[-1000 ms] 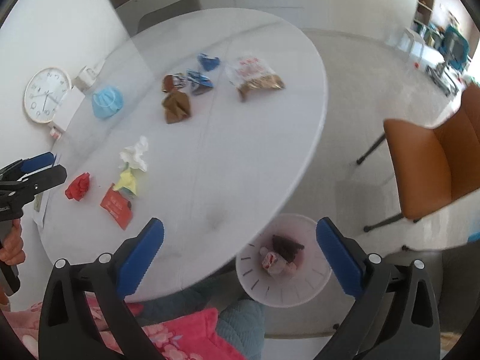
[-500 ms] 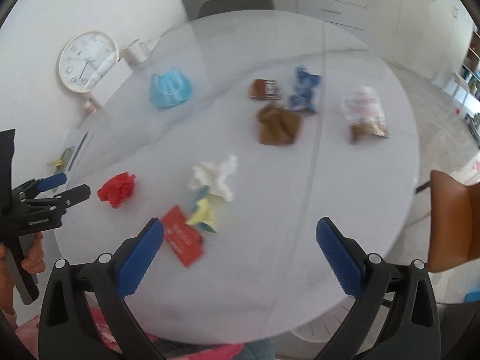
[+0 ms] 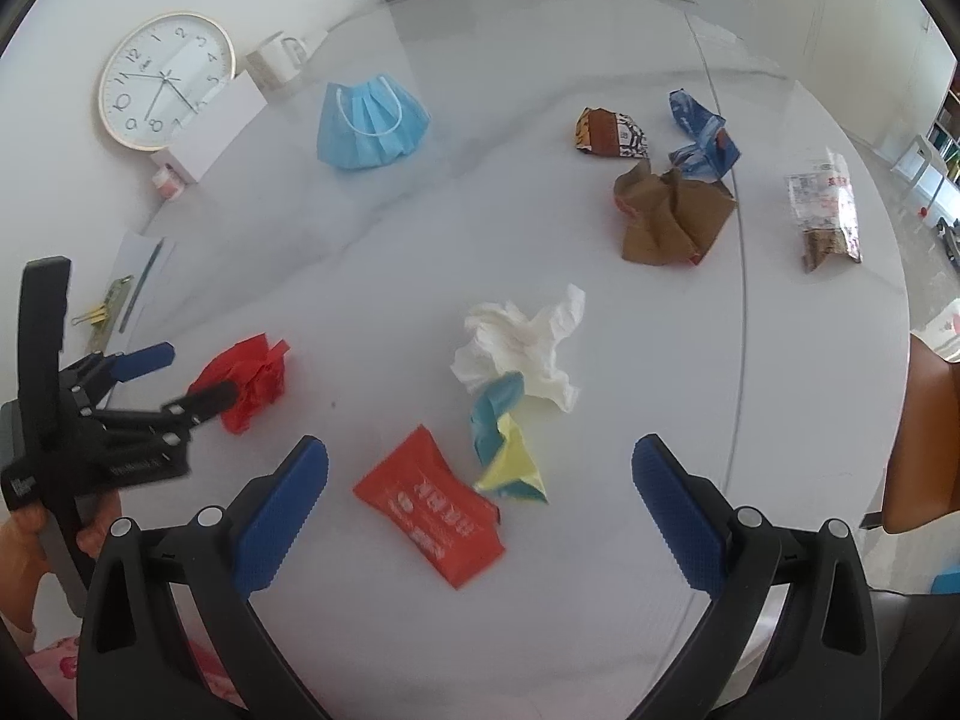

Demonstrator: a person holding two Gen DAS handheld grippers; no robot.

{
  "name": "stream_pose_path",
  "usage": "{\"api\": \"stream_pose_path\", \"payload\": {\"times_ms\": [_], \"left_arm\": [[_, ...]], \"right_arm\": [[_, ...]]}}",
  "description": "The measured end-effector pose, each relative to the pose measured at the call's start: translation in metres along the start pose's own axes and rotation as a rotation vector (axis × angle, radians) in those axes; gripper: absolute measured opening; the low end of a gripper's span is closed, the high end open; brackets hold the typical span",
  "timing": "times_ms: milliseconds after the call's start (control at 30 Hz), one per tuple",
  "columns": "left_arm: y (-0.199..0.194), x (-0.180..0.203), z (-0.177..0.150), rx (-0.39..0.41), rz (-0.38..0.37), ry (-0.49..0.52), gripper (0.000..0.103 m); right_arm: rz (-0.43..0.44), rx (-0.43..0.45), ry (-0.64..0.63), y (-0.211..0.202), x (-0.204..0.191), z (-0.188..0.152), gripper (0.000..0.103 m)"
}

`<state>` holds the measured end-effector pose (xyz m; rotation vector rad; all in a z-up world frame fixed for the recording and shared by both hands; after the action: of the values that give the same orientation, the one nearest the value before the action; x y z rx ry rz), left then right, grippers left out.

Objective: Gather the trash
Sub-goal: 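Grasp the red tissue with the left tool while the right tool grasps the white tissue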

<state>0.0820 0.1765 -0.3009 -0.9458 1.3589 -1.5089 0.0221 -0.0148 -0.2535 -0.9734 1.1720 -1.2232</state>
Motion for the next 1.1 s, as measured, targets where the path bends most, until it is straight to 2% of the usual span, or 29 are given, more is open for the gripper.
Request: {"api": "stream_pose_path", "payload": {"times_ms": [100, 167, 267, 433, 667, 800, 967, 1033, 1100], "left_arm": [[0.018, 0.003, 0.0, -0.049, 0.04, 0.035, 0.074], [0.028, 0.004, 0.0, -0.076, 0.056, 0.058, 0.056], [0.029, 0.003, 0.001, -0.065, 0.059, 0.071, 0.051], [0.024, 0.006, 0.006, -0.05, 0.015, 0.08, 0.043], [-0.008, 0.015, 0.013, -0.003, -0.066, 0.068, 0.043], [-0.026, 0.018, 0.013, 0.025, -0.081, 0.064, 0.043], [-0.04, 0.02, 0.014, 0.043, -0.083, 0.061, 0.043], [-0.042, 0.02, 0.016, 0.048, -0.083, 0.06, 0.043], [-0.045, 0.022, 0.017, 0.052, -0.082, 0.058, 0.043]], "right_arm": [[-0.014, -0.005, 0.008, 0.012, -0.001, 0.01, 0.101], [-0.025, -0.009, 0.017, 0.02, 0.001, 0.018, 0.101], [-0.046, -0.013, 0.034, 0.03, 0.006, 0.029, 0.101], [-0.065, -0.029, 0.071, 0.045, 0.016, 0.046, 0.101], [-0.061, -0.058, 0.079, 0.061, 0.02, 0.051, 0.101], [-0.058, -0.069, 0.076, 0.068, 0.023, 0.051, 0.1], [-0.042, -0.091, 0.049, 0.075, 0.02, 0.053, 0.07], [-0.034, -0.094, 0.043, 0.075, 0.019, 0.054, 0.047], [-0.025, -0.088, 0.035, 0.073, 0.017, 0.057, 0.038]]}}
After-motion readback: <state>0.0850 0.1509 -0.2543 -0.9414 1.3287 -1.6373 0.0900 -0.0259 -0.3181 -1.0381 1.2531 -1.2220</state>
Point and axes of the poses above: each gripper's, at about its wrist camera, not at the fingertips, and y roughly the way its jaws point, x to its right, z to its top, the point moved 9 cm from there along y, roughly the way its jaws point, and after that the axes turned 13 degrees about -x, right-handed, at the moved point
